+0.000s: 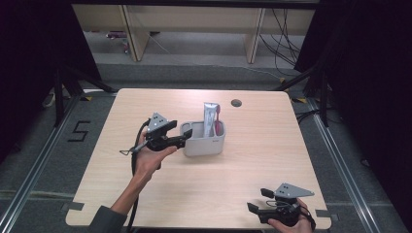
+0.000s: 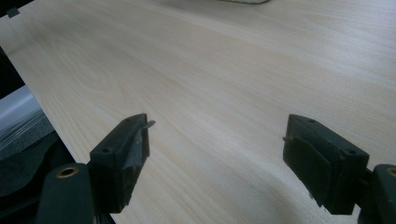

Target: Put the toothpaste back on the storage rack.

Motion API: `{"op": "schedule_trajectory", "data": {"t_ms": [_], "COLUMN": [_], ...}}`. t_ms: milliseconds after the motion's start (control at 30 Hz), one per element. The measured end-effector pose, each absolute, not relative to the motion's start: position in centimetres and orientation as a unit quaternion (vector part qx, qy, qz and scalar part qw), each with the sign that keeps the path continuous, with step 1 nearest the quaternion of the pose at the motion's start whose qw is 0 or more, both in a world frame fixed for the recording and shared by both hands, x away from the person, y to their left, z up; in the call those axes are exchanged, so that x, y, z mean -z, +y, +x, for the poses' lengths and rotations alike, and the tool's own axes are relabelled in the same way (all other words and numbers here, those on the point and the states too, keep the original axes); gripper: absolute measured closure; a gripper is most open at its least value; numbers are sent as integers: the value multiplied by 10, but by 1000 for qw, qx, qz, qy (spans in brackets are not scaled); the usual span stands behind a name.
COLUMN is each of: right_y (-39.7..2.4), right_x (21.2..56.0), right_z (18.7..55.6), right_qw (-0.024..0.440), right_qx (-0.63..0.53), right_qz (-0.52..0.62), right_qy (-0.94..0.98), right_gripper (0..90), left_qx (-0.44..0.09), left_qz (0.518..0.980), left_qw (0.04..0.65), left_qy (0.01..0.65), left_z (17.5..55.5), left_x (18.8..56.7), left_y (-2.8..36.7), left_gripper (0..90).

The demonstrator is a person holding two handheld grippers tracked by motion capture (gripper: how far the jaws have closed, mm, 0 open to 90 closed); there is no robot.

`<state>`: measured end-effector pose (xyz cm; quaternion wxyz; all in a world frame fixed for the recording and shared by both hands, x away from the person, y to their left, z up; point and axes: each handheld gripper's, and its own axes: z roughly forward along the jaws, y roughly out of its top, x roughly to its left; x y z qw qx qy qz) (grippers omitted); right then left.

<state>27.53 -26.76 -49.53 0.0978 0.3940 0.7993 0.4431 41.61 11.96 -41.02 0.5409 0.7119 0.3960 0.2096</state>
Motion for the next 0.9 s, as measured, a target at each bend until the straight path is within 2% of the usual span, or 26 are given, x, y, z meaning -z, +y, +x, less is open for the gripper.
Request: {"op": "schedule_trajectory", "data": {"t_ms": [633,867,900], "right_y": [-267,-268,-267], "right_x": [495,495,496], "right_z": [275,275,275], "right_qw": [91,101,88], "right_qx": [-446,-444,-446], "right_qz": [397,394,398], "right_qy": [797,798,797], "right_gripper": [234,233,233], "left_qx": [-211,-214,-214], "left_qz": [719,717,717], "left_qw": [537,537,537], "left_qy": [388,388,389], "left_z": [391,384,382], "left_x": [417,421,421], "left_y": [143,153,155], "left_gripper": [240,215,212]}}
